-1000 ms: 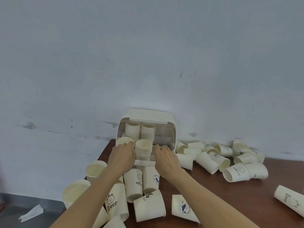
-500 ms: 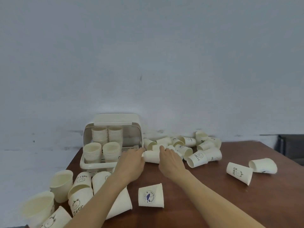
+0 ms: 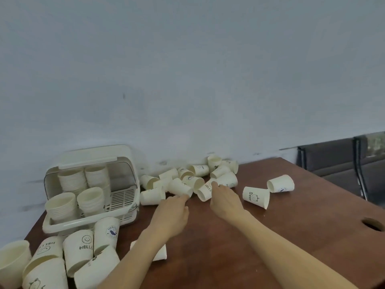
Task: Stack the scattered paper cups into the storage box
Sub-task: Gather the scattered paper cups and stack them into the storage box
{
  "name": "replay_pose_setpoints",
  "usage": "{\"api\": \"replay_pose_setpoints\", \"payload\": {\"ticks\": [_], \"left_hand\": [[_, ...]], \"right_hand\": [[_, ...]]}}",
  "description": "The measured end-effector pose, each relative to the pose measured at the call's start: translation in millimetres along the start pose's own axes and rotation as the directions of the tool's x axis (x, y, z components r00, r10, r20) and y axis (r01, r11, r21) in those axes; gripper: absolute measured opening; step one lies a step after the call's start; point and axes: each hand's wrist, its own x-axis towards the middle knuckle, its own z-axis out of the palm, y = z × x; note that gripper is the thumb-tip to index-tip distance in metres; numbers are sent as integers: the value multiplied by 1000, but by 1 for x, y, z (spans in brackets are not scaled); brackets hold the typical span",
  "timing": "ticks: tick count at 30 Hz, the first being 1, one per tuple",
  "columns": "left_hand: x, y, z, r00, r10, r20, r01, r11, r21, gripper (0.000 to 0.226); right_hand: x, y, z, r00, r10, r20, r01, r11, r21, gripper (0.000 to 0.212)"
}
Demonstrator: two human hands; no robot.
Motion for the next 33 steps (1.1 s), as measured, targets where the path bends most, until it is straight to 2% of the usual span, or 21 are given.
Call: {"api": "replay_pose_setpoints", "payload": {"ticks": [3, 6, 8, 11, 16, 22, 27, 30, 33], "left_hand": [[9, 20, 16, 999, 21, 45, -21, 1000, -7, 40], [12, 41, 32, 996, 51, 78, -49, 998, -25, 42], [12, 53, 41, 992, 74, 100, -71, 997, -30, 43], [16, 66, 52, 988, 87, 124, -83, 996, -35, 43], [29, 74, 62, 984, 105, 145, -103, 994, -23, 42], [50, 70, 67, 981, 97, 167, -96, 995, -11, 43], [79, 64, 79, 981, 14, 191, -3, 998, -56, 43], [102, 63, 85, 979, -42, 201, 59, 995, -78, 43], [129, 63, 91, 972, -94, 216, 108, 993, -51, 41]], "right_hand": [[-5, 32, 1, 996, 91, 16, -91, 996, -17, 28], [-13, 61, 1, 970, 242, 32, -243, 970, 9, 30], [-19, 78, 3, 930, 365, 39, -367, 928, 64, 25], [-23, 97, 6, 844, 535, 43, -534, 829, 166, 29], [-14, 114, 13, 759, 646, 76, -647, 736, 201, 35], [6, 116, 22, 711, 693, 124, -696, 666, 269, 36], [21, 121, 29, 691, 721, 60, -690, 632, 352, 39], [31, 127, 32, 726, 688, -11, -646, 687, 332, 33], [42, 132, 31, 826, 560, -61, -540, 818, 201, 32]]}}
